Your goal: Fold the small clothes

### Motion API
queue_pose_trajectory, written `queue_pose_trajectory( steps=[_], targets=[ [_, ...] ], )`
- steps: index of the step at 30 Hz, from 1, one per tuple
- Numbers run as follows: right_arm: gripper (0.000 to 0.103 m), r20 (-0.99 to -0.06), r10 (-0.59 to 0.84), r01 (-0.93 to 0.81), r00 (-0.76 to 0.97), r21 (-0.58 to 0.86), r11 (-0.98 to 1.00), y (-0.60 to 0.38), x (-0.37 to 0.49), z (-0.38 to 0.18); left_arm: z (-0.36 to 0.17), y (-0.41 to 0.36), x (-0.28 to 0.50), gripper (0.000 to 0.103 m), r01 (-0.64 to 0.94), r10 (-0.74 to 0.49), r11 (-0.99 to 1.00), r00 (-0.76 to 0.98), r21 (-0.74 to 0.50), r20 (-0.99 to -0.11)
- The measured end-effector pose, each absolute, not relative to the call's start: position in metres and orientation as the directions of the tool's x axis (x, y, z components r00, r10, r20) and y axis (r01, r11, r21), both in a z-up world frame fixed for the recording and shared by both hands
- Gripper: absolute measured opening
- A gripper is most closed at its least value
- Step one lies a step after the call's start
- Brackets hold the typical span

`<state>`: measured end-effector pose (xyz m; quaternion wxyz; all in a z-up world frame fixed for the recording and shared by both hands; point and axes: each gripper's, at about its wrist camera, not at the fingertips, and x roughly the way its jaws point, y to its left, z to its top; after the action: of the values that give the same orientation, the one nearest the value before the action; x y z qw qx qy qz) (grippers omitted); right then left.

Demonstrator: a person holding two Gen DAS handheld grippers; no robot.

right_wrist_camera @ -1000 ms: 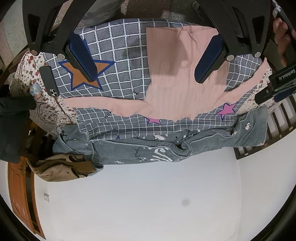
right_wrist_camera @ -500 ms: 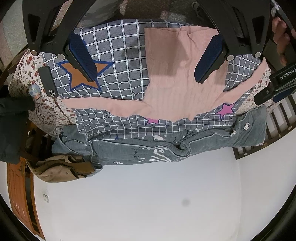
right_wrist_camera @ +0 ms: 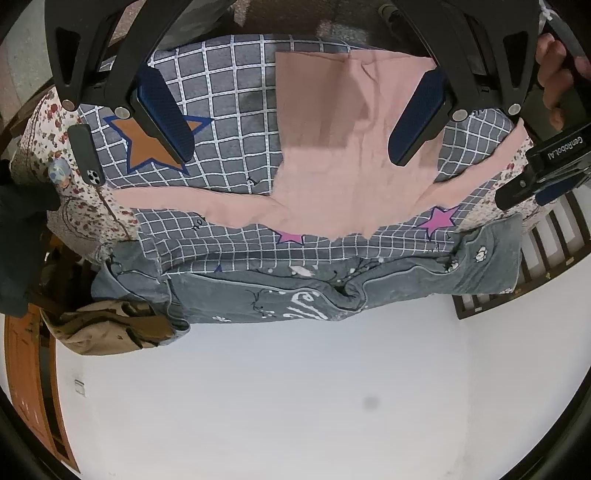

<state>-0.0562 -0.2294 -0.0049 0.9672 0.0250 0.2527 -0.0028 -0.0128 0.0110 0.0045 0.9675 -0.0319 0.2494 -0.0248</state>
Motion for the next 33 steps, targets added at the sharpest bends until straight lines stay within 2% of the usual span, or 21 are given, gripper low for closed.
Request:
queue_pose_trajectory(
  steps=[13, 24, 29, 33],
  targets=[
    [0.103, -0.484, 0.029, -0.018, 0.874, 0.026, 1.0, -0.213, -0.05, -0.004, 0.005, 0.028, -0.006, 0.103, 0.035, -0.108, 0.986, 0.872, -0.161, -0.477],
    [0.103, -0.49, 0.057, -0.058, 0.87, 0.013, 0.998, -0.202, -0.035, -0.009, -0.007, 0.04, 0.006, 0.103, 0.062, -0.127, 0.985, 0.887, -0.158, -0.443],
    [0.103, -0.515, 0.078, -0.075, 0.854, 0.026, 0.997, -0.197, -0.017, -0.021, -0.029, 0.058, 0.024, 0.103, 0.039, -0.111, 0.986, 0.881, -0.162, -0.461],
    [0.103, -0.516, 0.098, -0.095, 0.851, 0.032, 0.995, -0.187, -0.005, -0.035, -0.063, 0.086, 0.043, 0.103, 0.015, -0.13, 0.973, 0.859, -0.229, -0.496]
  ],
)
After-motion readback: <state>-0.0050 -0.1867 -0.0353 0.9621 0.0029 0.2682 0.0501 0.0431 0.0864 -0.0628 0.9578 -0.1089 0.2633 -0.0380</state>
